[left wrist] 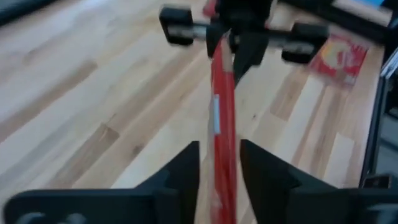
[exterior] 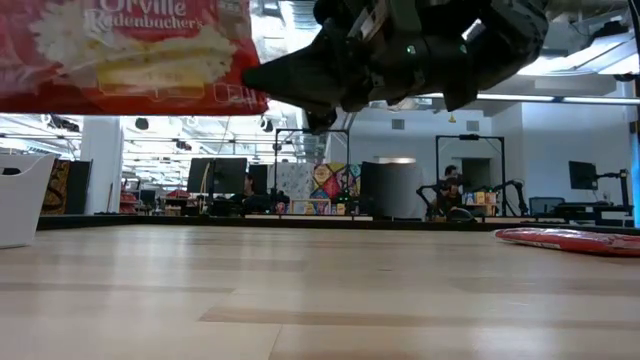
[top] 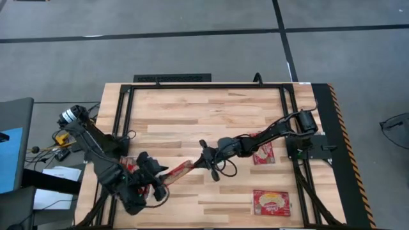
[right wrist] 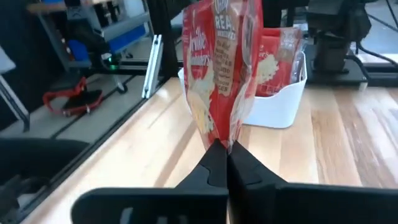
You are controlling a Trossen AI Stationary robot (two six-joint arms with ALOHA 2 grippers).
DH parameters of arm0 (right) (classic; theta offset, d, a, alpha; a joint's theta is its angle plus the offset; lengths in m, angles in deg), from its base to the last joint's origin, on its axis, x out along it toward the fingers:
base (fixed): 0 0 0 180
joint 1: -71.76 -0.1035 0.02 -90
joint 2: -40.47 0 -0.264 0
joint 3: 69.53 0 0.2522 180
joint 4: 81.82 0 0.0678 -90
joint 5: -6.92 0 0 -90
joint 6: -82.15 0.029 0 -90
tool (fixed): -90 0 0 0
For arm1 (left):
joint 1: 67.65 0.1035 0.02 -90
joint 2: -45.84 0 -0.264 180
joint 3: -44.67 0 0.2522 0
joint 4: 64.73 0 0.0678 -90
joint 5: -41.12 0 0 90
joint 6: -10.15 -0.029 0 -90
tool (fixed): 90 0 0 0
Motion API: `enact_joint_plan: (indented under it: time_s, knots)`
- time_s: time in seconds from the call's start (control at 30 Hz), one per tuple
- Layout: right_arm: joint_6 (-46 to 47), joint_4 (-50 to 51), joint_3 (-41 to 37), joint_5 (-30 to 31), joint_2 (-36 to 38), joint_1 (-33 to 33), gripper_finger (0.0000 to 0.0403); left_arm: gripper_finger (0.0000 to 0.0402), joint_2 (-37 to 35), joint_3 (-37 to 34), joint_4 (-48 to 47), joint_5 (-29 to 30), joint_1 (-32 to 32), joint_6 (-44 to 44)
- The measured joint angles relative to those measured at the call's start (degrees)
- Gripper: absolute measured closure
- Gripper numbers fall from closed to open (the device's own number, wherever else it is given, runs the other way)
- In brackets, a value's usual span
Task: Sort popcorn bags into baskets
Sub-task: Put the red popcorn bag into the white bin
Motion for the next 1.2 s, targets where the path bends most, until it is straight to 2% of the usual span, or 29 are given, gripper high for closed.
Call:
enact_joint_plan:
  time_s: [0.13,0.23,0.33,0.43,0.57,0.63,0.77,0.87,0.97,1.2]
  knots:
    - [-2.29,1.54,1.2,-0.64,0.02,-0.02,0.0399,0.025,0.0,0.0,1.66,-9.49,5.15,-3.81]
    - [-3.0,2.18,1.84,-0.86,0.02,-0.02,0.04,0.0232,0.0,-0.02,4.89,-16.63,8.55,-8.68]
    - [-3.81,3.03,2.05,-0.89,0.04,-0.02,0.04,0.0231,0.0,-0.02,7.19,-19.12,10.53,-11.19]
    - [-3.81,3.06,2.03,-0.88,0.04,-0.04,0.0401,0.0262,0.0,-0.02,6.02,-20.94,11.98,-8.67]
    - [-3.41,2.99,2.03,-0.74,0.04,-0.03,0.0401,0.0358,0.0,-0.04,0.69,-24.6,13.27,2.43]
    - [-3.38,2.46,2.03,-0.81,0.04,0.05,0.0401,0.0385,0.02,-0.04,-1.86,-24.75,13.24,8.44]
    - [-0.29,1.37,2.03,-0.35,0.04,0.58,0.0382,0.0387,-0.25,0.32,-5.55,-27.08,12.41,16.66]
    - [4.37,1.66,2.05,4.3,0.13,1.64,0.0342,0.0396,-0.63,2.6,-10.96,-30.11,11.26,23.1]
    - [6.22,3.25,2.03,7.44,0.13,2.96,0.03,0.0395,-0.57,5.44,-20.23,-32.79,9.44,29.82]
    - [7.22,10.29,2.01,7.39,0.13,4.05,0.0216,0.0396,-0.66,10.64,-36.33,-37.06,3.45,49.38]
